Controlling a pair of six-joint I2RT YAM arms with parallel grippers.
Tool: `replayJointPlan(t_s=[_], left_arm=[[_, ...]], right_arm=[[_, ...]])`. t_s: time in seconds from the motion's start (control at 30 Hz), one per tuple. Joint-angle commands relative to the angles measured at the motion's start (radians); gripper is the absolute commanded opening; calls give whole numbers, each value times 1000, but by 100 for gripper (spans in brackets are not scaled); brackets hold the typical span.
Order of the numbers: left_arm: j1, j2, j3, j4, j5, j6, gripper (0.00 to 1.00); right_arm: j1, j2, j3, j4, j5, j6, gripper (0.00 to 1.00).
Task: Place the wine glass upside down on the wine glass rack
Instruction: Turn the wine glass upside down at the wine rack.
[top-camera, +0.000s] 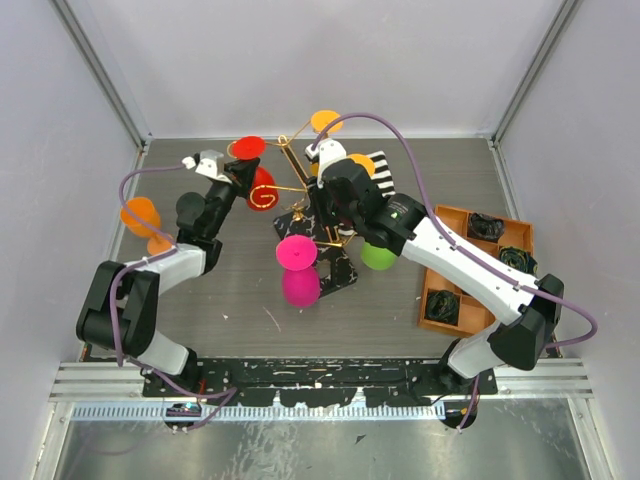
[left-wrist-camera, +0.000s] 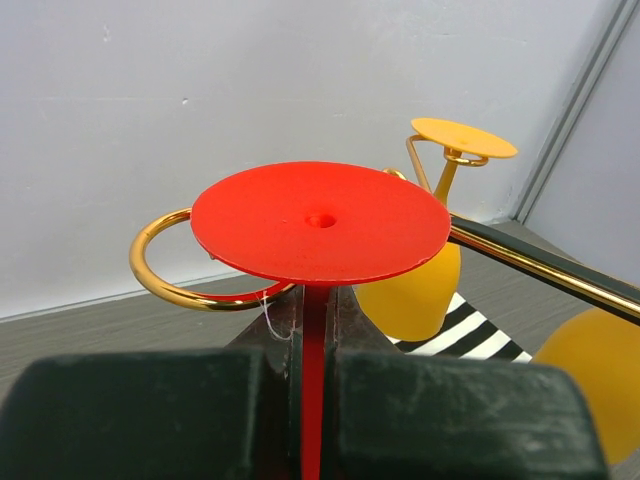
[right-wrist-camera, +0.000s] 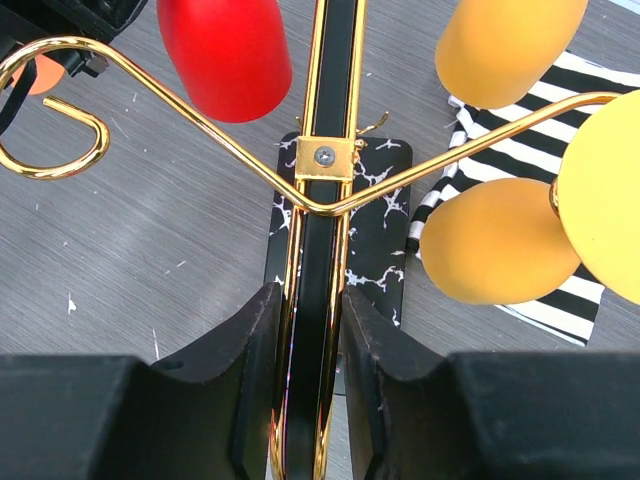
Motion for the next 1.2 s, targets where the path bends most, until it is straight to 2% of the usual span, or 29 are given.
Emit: replayJointPlan(t_s=[0.0,0.27,0.43,0.83,1.17], left_arm=[[13,14,32,22,-99,49,0],[12,40,30,49,-122,51,0],[13,61,13,142,-123,56,0],[15,55,-2,149,-229,111,0],[15,7,-58,160,-263,107,0]], right_arm=[[-10,7,-6,32,6,-26,31],[-14,8,-10,32,9,-26,31],[-18,14,-11,32,9,-27,30],[-21,30,-12,34,-4,-26,29],[-22,28,-14,36,-5,-25,28]])
